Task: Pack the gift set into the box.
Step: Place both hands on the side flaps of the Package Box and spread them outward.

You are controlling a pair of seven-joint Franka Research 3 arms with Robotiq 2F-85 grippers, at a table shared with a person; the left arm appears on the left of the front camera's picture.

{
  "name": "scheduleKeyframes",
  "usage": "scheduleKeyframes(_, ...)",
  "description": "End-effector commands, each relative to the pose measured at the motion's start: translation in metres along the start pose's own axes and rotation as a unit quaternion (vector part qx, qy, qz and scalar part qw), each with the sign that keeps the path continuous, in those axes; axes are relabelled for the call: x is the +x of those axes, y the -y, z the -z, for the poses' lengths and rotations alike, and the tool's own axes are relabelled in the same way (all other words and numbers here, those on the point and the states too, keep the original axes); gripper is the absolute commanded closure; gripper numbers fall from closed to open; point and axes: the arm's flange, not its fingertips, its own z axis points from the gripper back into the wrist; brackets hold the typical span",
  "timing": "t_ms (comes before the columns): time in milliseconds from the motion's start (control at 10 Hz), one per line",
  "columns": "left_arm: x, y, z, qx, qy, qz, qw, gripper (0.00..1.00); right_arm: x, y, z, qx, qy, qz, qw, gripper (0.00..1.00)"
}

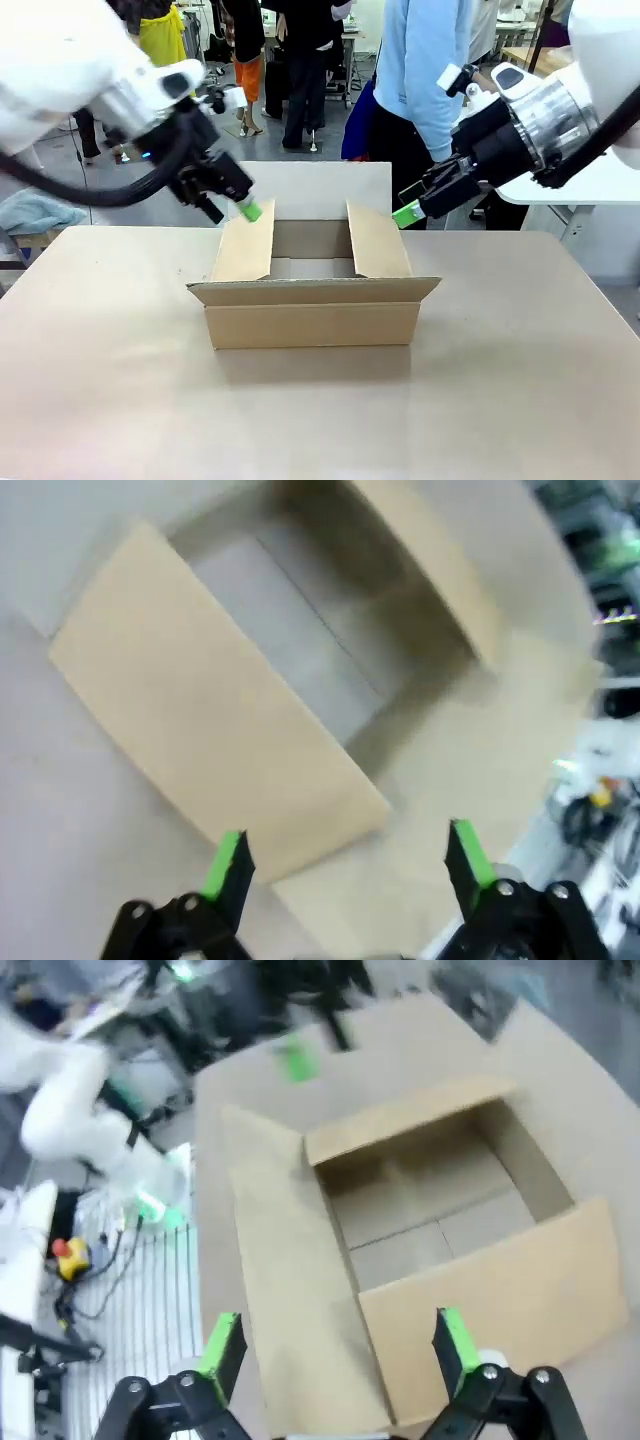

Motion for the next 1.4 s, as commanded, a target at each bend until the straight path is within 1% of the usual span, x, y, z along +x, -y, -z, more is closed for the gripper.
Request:
scheduleKeyframes(0, 0.043, 0.027, 0.008, 0.099, -0.038, -0.086, 0.991, 0.00, -0.048, 0.063, -0.009, 0.162, 0.097, -0.052, 0.981, 0.00)
scheduleKeyframes(100, 0.049, 0.045, 0.028, 0.124, -0.048, -0.084, 0.988, 0.00, -0.055, 0.078, -0.005, 0.162, 0.135, -0.038, 0.977, 0.00)
scheduleKeyframes(200, 0.046, 0.053, 0.043, 0.141, -0.062, -0.101, 0.983, 0.00, -0.055, 0.089, 0.005, 0.088, 0.130, 0.038, 0.987, 0.00)
scheduleKeyframes(300, 0.044, 0.019, 0.023, 0.091, -0.014, -0.064, 0.994, 0.00, -0.044, 0.039, -0.018, 0.091, 0.109, -0.060, 0.988, 0.00)
scheduleKeyframes(600, 0.044, 0.019, 0.023, 0.091, -0.014, -0.064, 0.994, 0.00, -0.044, 0.039, -0.018, 0.091, 0.109, -0.060, 0.988, 0.00)
scheduleKeyframes(700, 0.049, 0.028, 0.031, 0.110, -0.021, -0.075, 0.991, 0.00, -0.044, 0.039, -0.018, 0.091, 0.109, -0.060, 0.988, 0.00)
scheduleKeyframes(800, 0.052, 0.038, 0.040, 0.104, -0.034, -0.095, 0.989, 0.00, -0.044, 0.039, -0.018, 0.091, 0.109, -0.060, 0.988, 0.00)
scheduleKeyframes(900, 0.056, 0.049, 0.052, 0.123, -0.051, -0.128, 0.983, 0.00, -0.044, 0.039, -0.018, 0.091, 0.109, -0.060, 0.988, 0.00)
scheduleKeyframes(1000, 0.058, 0.056, 0.064, 0.158, -0.049, -0.160, 0.973, 0.00, -0.044, 0.039, -0.018, 0.091, 0.109, -0.060, 0.988, 0.00)
scheduleKeyframes(1200, 0.057, 0.057, 0.078, 0.204, -0.065, -0.178, 0.960, 0.00, -0.044, 0.039, -0.018, 0.091, 0.109, -0.060, 0.988, 0.00)
scheduleKeyframes(1300, 0.054, 0.053, 0.079, 0.220, -0.064, -0.194, 0.954, 0.00, -0.044, 0.042, -0.019, 0.089, 0.109, -0.066, 0.988, 0.00)
